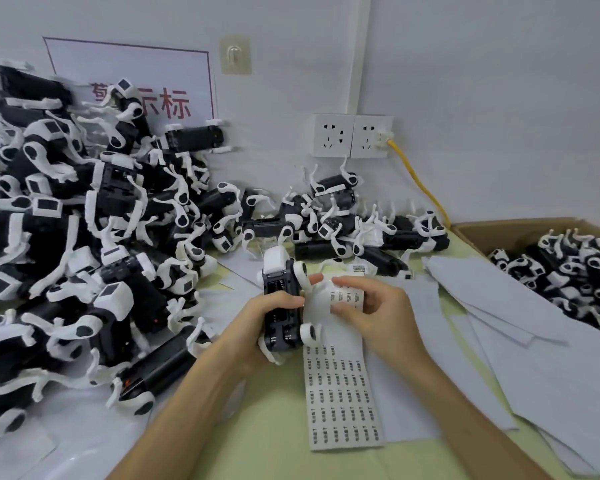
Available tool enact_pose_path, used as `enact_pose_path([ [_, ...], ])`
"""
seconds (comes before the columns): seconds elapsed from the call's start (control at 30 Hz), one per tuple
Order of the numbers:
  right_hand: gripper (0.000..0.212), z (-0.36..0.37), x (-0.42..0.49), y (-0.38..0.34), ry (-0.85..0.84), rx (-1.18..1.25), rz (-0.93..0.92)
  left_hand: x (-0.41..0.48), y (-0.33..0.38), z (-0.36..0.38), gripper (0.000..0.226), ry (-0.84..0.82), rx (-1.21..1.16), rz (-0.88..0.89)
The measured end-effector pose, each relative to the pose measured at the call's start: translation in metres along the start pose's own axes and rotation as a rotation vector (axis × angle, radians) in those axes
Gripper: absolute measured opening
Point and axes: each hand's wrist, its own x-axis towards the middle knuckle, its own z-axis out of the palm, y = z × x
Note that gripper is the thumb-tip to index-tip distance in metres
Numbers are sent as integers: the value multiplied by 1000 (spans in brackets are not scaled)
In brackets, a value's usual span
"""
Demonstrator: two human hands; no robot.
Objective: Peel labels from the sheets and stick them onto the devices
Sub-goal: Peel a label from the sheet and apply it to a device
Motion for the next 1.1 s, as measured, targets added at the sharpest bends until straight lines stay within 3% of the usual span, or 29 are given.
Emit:
enact_pose_path([
  [0.37,27,2,1,5,169,-413,-283,-1,-2,5,68,49,14,75],
  [0.57,11,-4,6,6,124,-374,-261,-2,-1,9,65,21,38,48],
  [0.87,19,0,3,12,232,-323,-314,-1,-2,12,66,37,56,59],
  [1.1,15,-1,5,8,105,-247,-229,2,-3,9,55,74,-34,79],
])
